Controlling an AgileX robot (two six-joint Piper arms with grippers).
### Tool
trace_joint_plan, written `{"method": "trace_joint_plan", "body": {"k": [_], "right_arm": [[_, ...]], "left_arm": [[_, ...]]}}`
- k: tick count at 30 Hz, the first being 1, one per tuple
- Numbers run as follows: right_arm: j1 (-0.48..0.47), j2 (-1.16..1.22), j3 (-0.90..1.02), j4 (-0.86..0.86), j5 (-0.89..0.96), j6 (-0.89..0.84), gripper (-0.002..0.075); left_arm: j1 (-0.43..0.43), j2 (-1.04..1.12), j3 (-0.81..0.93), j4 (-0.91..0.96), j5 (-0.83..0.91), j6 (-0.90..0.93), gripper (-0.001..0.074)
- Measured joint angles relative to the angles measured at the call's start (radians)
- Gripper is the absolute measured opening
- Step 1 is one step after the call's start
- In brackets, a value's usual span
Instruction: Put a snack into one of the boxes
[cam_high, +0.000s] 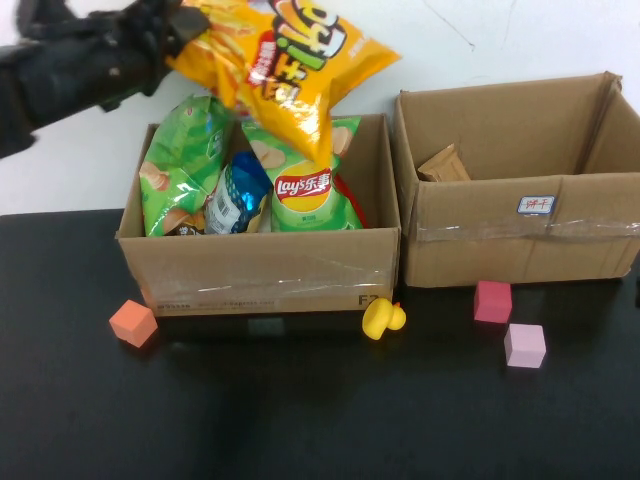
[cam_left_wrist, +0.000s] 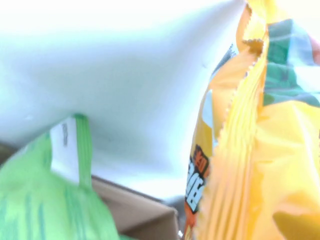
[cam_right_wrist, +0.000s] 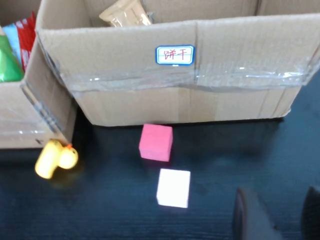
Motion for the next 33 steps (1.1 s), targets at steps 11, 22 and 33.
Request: {"method": "trace_joint_plan", "body": {"k": [11, 22, 33], "right_arm": [[0.0, 0.0, 0.0, 0.053, 0.044, -0.105, 0.0199], [0.0, 0.0, 0.0, 0.096, 0.081, -0.15, 0.0153], [0.0, 0.0, -0.006, 0.199, 0.207, -0.393, 0.0113]], "left_arm": [[-0.029, 0.275, -0.29, 0.147, 0.188, 0.213, 0.065], [-0.032, 0.217, -0.439, 0.619, 0.178, 0.074, 0.0561], [-0.014, 0.052, -0.443, 0.894, 0.208, -0.075, 0.0128]]}}
